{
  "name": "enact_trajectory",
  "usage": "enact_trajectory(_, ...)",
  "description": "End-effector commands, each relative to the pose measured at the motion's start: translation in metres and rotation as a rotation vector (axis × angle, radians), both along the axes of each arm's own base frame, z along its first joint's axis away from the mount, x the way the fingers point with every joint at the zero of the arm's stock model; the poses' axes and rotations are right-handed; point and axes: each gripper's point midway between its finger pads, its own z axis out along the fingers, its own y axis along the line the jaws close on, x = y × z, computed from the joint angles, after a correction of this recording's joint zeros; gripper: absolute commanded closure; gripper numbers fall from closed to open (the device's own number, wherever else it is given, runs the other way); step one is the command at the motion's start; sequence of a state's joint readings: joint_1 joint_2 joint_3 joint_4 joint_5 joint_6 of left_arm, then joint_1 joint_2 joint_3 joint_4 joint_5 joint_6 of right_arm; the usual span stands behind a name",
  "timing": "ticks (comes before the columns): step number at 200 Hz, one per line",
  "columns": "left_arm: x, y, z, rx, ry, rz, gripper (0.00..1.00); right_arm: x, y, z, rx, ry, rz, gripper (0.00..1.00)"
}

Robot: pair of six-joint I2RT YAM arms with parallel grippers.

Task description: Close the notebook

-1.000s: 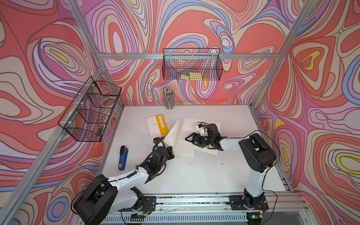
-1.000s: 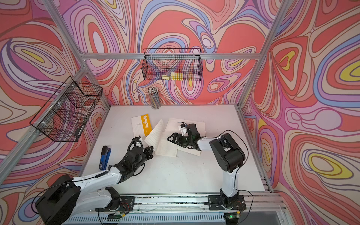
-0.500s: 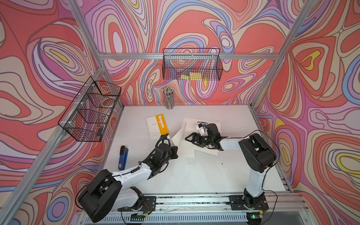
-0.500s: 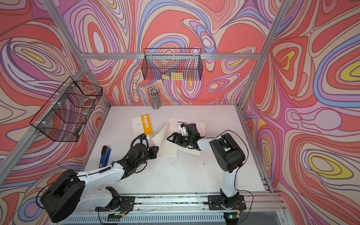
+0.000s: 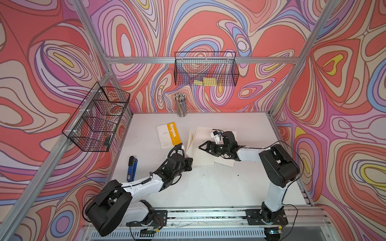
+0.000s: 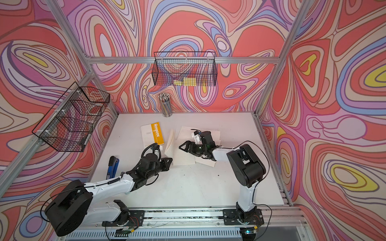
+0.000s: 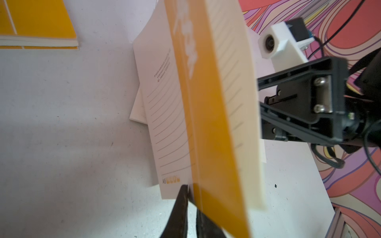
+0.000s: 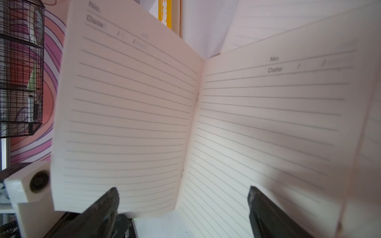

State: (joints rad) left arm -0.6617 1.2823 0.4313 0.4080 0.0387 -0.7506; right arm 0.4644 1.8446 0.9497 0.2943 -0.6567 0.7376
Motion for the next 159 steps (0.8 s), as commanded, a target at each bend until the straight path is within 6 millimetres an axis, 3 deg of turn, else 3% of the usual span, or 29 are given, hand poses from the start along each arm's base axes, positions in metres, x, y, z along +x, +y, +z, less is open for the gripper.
enact_trajectory(1, 0.003, -0.010, 0.008, -0.006, -0.021, -0.034, 0.85, 0.001, -0.002, 0.023, -0.008, -0.063, -0.005, 0.02)
enact_trajectory(20, 0.003, -0.012, 0.009, -0.001, -0.026, -0.043, 0.78, 0.003, -0.002, 0.025, -0.013, -0.074, -0.011, 0.02)
enact_trajectory(48, 0.004, -0.013, 0.017, 0.020, -0.056, -0.044, 0.60, 0.002, -0.003, 0.024, -0.012, -0.070, -0.011, 0.02)
enact_trajectory(57, 0.004, -0.012, 0.021, 0.028, -0.071, -0.043, 0.59, 0.002, -0.002, 0.024, -0.012, -0.069, -0.011, 0.02)
enact_trajectory(61, 0.004, -0.012, 0.023, 0.032, -0.079, -0.041, 0.58, 0.001, -0.003, 0.035, 0.000, -0.091, -0.012, 0.02)
enact_trajectory(85, 0.005, -0.010, 0.032, 0.052, -0.104, -0.046, 0.54, 0.001, -0.004, 0.038, -0.004, -0.099, -0.012, 0.02)
enact_trajectory(103, 0.003, -0.012, 0.030, 0.063, -0.103, -0.066, 0.53, 0.002, -0.004, 0.043, -0.007, -0.112, -0.011, 0.02)
enact_trajectory(105, 0.008, -0.017, 0.041, 0.047, -0.123, -0.067, 0.53, 0.002, -0.004, 0.044, -0.008, -0.113, -0.013, 0.02)
enact_trajectory(109, 0.010, -0.020, 0.046, 0.040, -0.131, -0.072, 0.53, 0.003, -0.004, 0.044, -0.011, -0.116, -0.014, 0.02)
enact_trajectory(159, 0.022, -0.043, 0.048, 0.005, -0.136, -0.114, 0.53, 0.011, -0.013, 0.064, -0.012, -0.151, -0.020, 0.02)
